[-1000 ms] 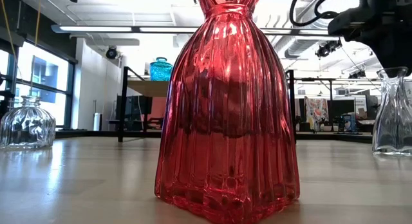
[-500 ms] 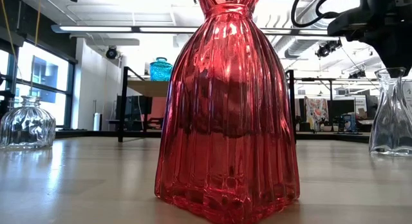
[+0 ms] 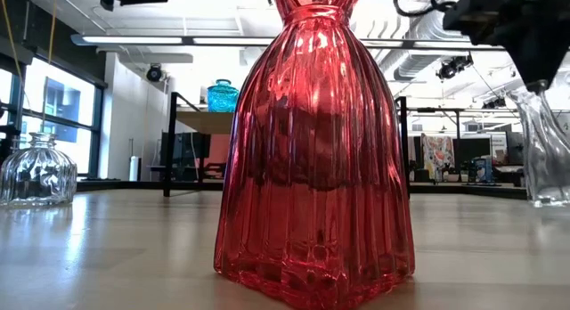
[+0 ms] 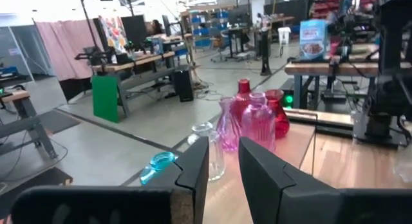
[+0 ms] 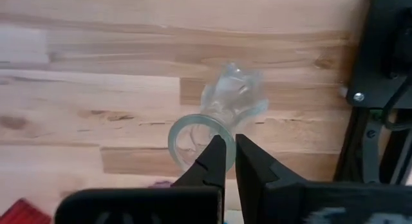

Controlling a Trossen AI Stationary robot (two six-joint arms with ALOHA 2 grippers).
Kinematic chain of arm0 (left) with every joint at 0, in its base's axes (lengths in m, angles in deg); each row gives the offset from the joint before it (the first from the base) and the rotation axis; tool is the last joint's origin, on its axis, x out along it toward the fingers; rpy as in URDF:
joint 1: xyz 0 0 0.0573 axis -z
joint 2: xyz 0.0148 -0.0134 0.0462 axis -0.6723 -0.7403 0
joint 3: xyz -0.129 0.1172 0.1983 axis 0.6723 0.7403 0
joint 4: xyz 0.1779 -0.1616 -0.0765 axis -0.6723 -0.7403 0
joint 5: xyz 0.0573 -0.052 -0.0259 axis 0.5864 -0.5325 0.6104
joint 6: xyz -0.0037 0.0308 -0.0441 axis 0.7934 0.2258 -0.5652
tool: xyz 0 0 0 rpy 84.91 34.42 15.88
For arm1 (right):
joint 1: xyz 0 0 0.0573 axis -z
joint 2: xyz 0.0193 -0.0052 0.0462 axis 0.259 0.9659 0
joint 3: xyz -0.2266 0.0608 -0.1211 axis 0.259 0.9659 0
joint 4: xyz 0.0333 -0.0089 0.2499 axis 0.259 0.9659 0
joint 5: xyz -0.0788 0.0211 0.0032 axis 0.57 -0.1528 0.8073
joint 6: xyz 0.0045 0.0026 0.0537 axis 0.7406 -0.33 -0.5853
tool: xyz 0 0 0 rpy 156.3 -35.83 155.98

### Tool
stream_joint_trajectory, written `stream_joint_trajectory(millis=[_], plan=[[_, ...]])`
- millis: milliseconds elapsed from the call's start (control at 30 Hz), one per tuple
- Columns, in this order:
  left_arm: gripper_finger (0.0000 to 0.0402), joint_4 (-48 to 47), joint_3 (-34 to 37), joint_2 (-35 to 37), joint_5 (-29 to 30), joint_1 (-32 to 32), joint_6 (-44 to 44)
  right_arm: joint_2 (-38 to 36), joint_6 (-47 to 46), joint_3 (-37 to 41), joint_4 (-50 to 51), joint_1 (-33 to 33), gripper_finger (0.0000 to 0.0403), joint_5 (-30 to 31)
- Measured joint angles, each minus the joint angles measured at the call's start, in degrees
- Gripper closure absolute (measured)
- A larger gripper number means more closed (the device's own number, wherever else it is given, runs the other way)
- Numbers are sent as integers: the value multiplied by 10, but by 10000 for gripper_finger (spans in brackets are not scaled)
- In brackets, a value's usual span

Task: Sort vases onto shelf
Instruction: Put the right transparent vase on the shelf aligned with the other transparent vase

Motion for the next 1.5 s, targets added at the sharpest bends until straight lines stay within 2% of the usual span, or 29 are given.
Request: stream_joint_trajectory(millis=[267,500,633,900,1200,1500], plan=[[269,0,0,-36,-13,0,-2,0,0,-22,-2,0,402,24],[231,2,0,-61,-15,0,-58,0,7,-22,-22,0,403,26],[231,7,0,-73,-20,0,-71,0,13,-22,-59,0,403,41],[240,38,0,-93,-75,0,-70,0,25,-22,-128,0,403,72],[241,42,0,-112,-109,0,-90,0,41,-22,-199,4,403,112],[241,44,0,-144,-135,0,-90,0,122,-22,-340,37,403,135]])
